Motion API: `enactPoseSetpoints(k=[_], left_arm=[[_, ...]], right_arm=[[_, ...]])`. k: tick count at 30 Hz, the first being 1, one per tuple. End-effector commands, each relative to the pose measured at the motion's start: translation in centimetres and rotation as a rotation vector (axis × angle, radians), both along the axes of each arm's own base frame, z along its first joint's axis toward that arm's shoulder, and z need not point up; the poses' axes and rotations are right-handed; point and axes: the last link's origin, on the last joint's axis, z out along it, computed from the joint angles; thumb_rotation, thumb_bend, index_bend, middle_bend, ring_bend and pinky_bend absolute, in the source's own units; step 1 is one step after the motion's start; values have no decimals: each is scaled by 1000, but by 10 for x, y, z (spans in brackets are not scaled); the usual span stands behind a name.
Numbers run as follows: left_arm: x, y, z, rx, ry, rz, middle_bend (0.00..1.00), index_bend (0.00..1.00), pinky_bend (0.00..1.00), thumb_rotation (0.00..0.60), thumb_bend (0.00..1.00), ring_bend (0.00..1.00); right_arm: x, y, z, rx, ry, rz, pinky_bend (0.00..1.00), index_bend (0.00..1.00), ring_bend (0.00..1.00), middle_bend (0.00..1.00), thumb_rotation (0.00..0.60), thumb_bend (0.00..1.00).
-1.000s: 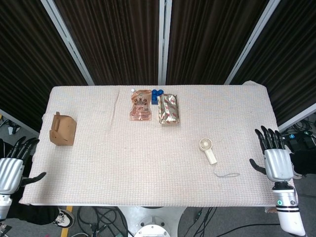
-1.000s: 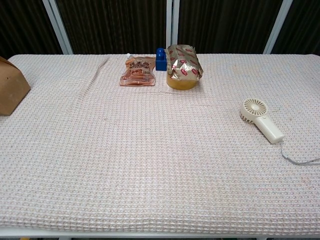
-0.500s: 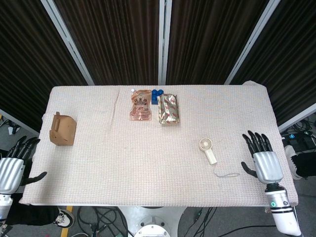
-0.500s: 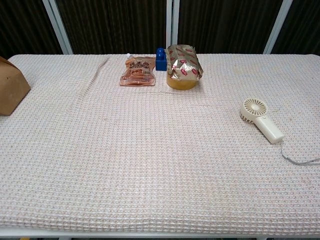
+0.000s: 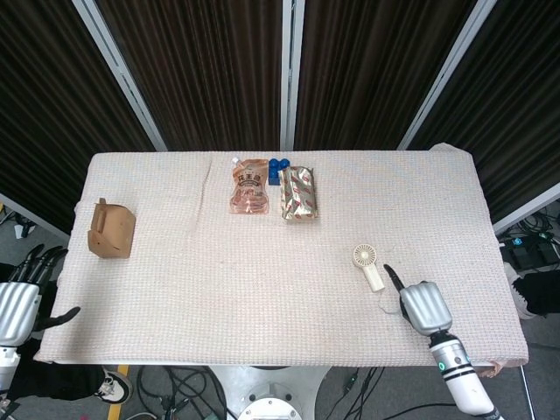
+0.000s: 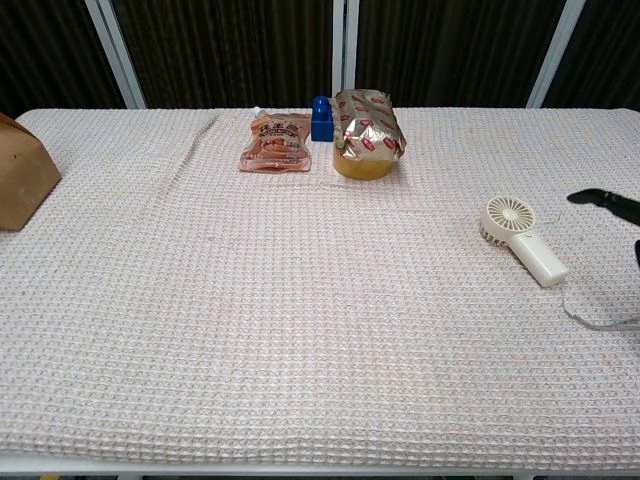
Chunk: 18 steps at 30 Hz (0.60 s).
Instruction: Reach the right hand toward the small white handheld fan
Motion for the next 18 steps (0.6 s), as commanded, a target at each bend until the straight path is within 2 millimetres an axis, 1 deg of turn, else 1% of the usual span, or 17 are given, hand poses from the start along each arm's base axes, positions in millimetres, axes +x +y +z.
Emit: enactPoseSetpoints(k=[1, 5, 9, 18], left_arm=[[-2, -1, 2, 6, -3, 6, 96, 117, 195, 600, 0, 14], [-2, 0, 3, 12, -4, 2, 96, 117, 195, 600, 0, 14], [-3, -1, 2, 6, -4, 6, 96, 116, 195, 600, 0, 14], [-3, -1, 3, 5, -1, 4, 96, 117, 195, 600, 0, 14]], right_arm=[[1, -5, -11, 22, 5, -14, 663, 35, 770, 947, 600, 929], [3, -14, -20, 33, 9, -39, 663, 17, 770, 947, 600, 930], [5, -15, -26, 46, 13, -50, 663, 0, 770, 947, 600, 936], [3, -16, -27, 69, 23, -79, 663, 0, 770, 947, 600, 947]])
